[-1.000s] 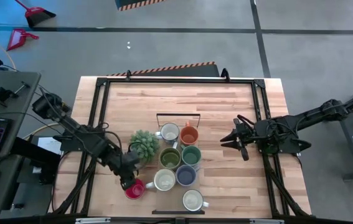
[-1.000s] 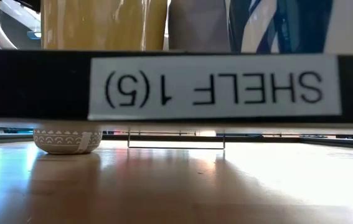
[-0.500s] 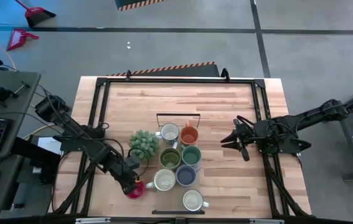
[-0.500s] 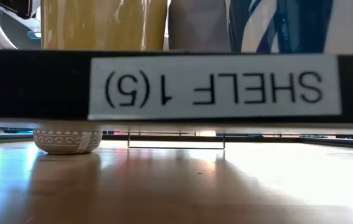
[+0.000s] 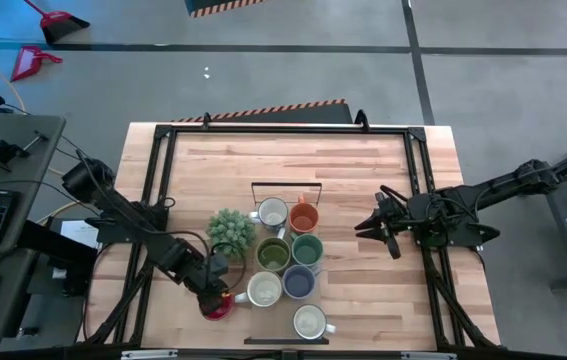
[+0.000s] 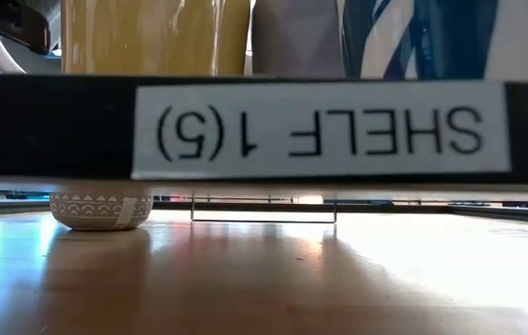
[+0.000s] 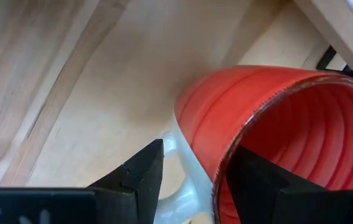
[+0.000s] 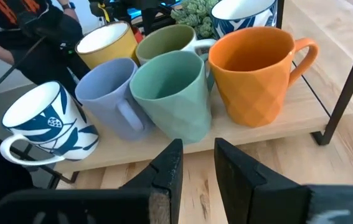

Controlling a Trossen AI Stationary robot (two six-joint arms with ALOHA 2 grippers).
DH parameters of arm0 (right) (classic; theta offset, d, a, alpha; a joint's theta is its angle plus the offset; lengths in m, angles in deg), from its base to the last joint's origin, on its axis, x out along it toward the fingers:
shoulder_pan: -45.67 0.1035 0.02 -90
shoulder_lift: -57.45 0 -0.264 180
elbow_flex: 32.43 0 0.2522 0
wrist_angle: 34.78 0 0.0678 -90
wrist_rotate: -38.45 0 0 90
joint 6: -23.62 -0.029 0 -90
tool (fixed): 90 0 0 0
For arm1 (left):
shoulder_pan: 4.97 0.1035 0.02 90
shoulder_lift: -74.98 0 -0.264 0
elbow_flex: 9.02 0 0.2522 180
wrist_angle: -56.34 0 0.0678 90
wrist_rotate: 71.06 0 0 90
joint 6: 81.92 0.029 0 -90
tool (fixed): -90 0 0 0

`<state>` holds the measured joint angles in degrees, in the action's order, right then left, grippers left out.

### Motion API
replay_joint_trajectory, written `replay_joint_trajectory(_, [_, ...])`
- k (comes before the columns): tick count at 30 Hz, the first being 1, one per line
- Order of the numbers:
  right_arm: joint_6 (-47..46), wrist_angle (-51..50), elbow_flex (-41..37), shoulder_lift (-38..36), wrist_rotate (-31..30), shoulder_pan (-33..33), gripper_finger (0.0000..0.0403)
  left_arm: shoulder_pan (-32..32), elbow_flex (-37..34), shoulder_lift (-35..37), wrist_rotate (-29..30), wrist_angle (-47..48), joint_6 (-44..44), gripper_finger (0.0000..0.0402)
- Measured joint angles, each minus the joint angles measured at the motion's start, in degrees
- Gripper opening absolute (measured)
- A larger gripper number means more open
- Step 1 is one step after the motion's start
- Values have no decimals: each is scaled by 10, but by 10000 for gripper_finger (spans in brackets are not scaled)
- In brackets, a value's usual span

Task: Place coffee mugs
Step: Put the red mug on the shelf

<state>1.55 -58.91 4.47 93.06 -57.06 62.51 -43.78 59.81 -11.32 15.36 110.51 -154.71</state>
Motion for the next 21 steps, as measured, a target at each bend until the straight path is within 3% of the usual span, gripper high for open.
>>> replay_joint_trajectory(14, [0,-12,0,0,6,0,73,21,0,-1,-4,-1,65,149])
replay_joint_trajectory(21, [0,-32,0,0,6,0,73,30,0,-1,-4,0,90,77])
